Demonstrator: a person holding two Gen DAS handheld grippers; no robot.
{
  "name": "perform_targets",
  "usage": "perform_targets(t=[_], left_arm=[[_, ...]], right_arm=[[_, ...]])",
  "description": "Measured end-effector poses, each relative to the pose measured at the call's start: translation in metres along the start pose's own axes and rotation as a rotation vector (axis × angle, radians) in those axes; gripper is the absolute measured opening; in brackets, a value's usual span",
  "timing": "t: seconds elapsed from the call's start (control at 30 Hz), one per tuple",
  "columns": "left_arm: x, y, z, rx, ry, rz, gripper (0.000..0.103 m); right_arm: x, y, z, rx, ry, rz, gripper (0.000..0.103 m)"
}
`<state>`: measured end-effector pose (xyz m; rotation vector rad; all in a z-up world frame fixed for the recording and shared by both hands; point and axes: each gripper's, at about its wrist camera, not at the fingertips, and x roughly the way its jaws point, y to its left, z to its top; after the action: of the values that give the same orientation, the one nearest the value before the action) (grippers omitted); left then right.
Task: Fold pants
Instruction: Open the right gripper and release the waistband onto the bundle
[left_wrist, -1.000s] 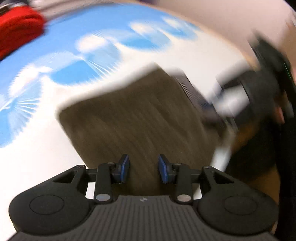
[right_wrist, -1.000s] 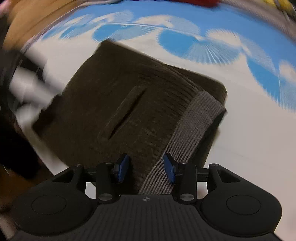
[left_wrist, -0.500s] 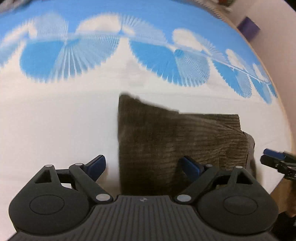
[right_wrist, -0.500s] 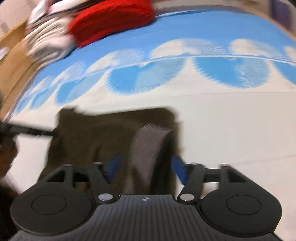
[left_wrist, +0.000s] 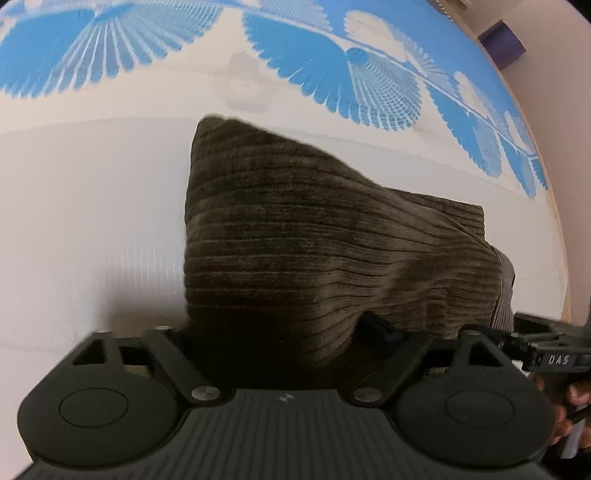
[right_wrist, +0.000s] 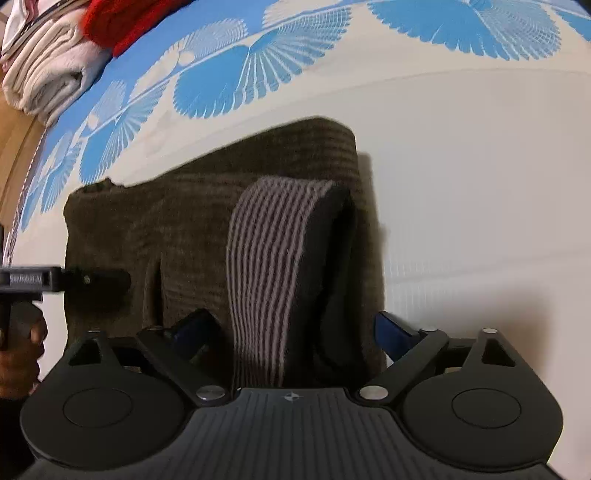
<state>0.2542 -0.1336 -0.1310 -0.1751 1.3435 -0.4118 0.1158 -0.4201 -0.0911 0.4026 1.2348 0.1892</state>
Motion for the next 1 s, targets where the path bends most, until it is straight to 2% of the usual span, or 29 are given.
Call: perform_targets(t=[0.03,0.07,0.1,0.17,0.23,0.33,0.37,0.4,0.47,0.53,0.57,0.63,0.67,0.77,0.8,0.83,0.87,0.9,0.93,1.0], left_arm=[[-0.006,-0.005,0.001,0.031,-0.016,0.013,0.071],[-0.015,-0.009,0.003,0.05,-0.037,0.014,0.057],[-0.025,-0.014,0.005,0.075,-0.065,0.014,0.051],[-0.049,-0.025,0.009,0.154,-0.17,0.043,0.047],[-0.069,-0.025,0.017,0.157,-0.263,0.05,0.047],[-0.096,-0.016,0.03,0.122,-0.399,0.062,0.05],[-0.102,-0.012,0.033,0.099,-0.43,0.066,0.056],[-0.106,-0.007,0.036,0.074,-0.446,0.08,0.068],[-0.115,0.001,0.04,0.027,-0.49,0.155,0.072],[-0.121,0.006,0.039,0.024,-0.529,0.195,0.072],[-0.123,0.007,0.039,0.034,-0.521,0.192,0.072],[-0.122,0.007,0.036,0.071,-0.494,0.159,0.07],[-0.12,0.005,0.033,0.102,-0.484,0.149,0.069],[-0.106,-0.003,0.029,0.194,-0.416,0.146,0.061],[-0.098,-0.004,0.023,0.216,-0.374,0.145,0.061],[-0.084,-0.006,0.021,0.243,-0.297,0.156,0.06],[-0.065,-0.007,0.017,0.273,-0.185,0.186,0.058],[-0.053,-0.008,0.011,0.304,-0.142,0.231,0.058],[-0.048,-0.011,0.006,0.333,-0.146,0.263,0.059],[-0.056,-0.017,0.003,0.336,-0.18,0.257,0.059]], right_arm=[[-0.001,0.006,0.003,-0.015,-0.011,-0.005,0.078],[-0.005,0.011,0.005,-0.03,-0.025,-0.008,0.067],[-0.01,0.015,0.007,-0.041,-0.044,-0.011,0.062],[-0.026,0.019,0.014,-0.039,-0.119,0.019,0.048],[-0.038,0.023,0.025,-0.025,-0.209,0.085,0.047],[-0.054,0.038,0.035,-0.076,-0.351,0.124,0.047],[-0.058,0.044,0.038,-0.09,-0.398,0.137,0.048],[-0.06,0.05,0.042,-0.1,-0.438,0.144,0.049],[-0.058,0.058,0.052,-0.102,-0.473,0.116,0.059],[-0.049,0.066,0.063,-0.099,-0.47,-0.017,0.064],[-0.048,0.067,0.067,-0.081,-0.501,-0.109,0.064],[-0.048,0.066,0.07,-0.048,-0.541,-0.203,0.064],[-0.049,0.064,0.072,-0.034,-0.548,-0.209,0.064],[-0.047,0.07,0.072,-0.058,-0.541,-0.138,0.064],[-0.043,0.078,0.072,-0.092,-0.527,-0.119,0.064],[-0.038,0.082,0.071,-0.122,-0.503,-0.1,0.064],[-0.029,0.085,0.071,-0.149,-0.449,-0.08,0.064],[-0.022,0.084,0.068,-0.162,-0.381,-0.074,0.064],[-0.006,0.084,0.068,-0.163,-0.288,-0.095,0.064],[0.021,0.071,0.063,-0.123,-0.129,-0.188,0.07]])
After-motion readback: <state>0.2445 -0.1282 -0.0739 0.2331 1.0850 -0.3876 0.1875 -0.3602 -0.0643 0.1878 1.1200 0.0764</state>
